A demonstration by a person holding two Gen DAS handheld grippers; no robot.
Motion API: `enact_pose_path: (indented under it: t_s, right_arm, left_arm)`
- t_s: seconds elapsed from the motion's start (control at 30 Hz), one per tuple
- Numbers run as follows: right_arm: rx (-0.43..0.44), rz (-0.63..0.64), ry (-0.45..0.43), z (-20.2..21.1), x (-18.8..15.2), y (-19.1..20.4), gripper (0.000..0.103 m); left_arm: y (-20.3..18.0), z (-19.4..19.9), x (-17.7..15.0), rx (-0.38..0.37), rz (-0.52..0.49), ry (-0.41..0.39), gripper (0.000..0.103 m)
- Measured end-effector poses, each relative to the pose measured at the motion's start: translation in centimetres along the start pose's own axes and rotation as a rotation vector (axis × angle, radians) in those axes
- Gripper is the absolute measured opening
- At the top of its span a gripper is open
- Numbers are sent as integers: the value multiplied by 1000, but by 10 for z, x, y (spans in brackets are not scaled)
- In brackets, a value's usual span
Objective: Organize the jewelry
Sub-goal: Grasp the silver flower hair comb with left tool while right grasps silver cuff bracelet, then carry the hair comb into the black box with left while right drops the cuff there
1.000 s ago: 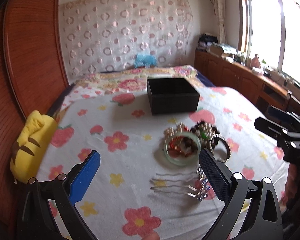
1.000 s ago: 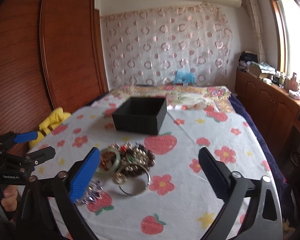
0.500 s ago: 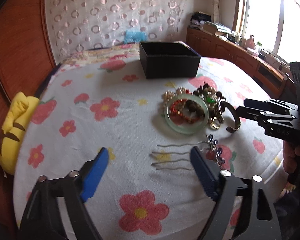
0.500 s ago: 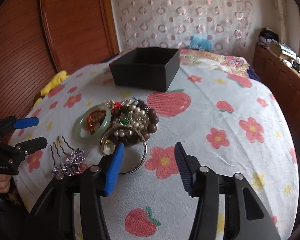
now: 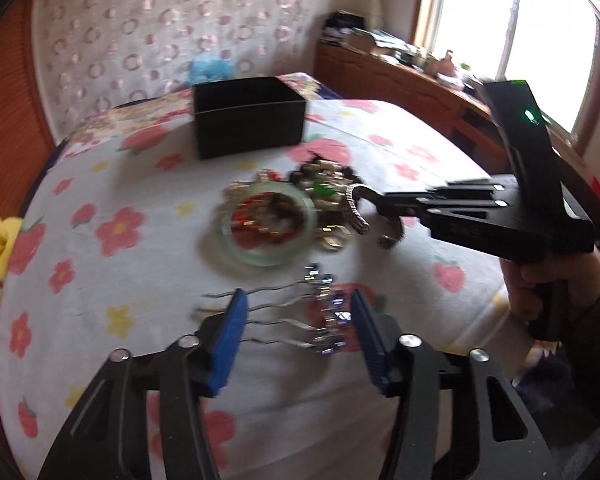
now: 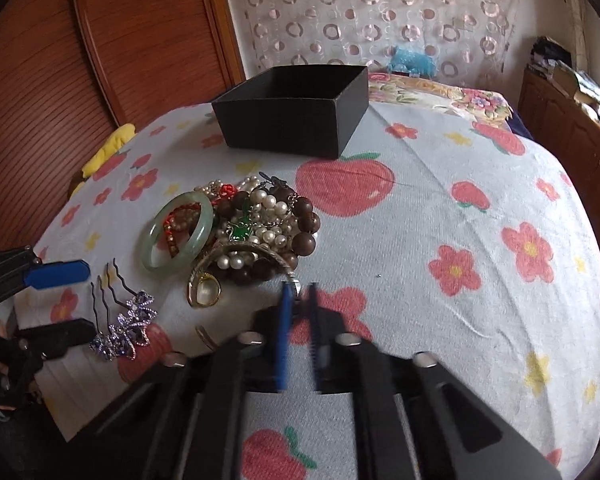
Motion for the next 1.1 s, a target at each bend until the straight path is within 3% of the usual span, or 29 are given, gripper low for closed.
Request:
enact_pose_path:
  t_s: [0.23,0.67,0.77,1.1]
  right_arm:
    - [-12,10,-17,8,-2,-3,5]
    - [-20,3,-30,12,-3,-5,5]
    - [-18,13,-41,17,-1,-2,5]
    - [-24,30,-85,30,10,3,5]
  left_arm:
    - [-18,-16,0,-17,-53,33,22]
    - [-15,-19,-3,-20,-86,55,17]
    - [-12,-14,1,-27,-69,31,7]
    - [-10,1,9,-22,-53,-28,5]
Point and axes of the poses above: each gripper's, at about its wrist camera, not at the fingertips, and z roughly against the way its jaws point, y to its left, x to its top, the point moved 10 cm from there along -z, roughly the way its jaws point, and after that the axes turned 3 degrees about -z, right-handed, at the moved point
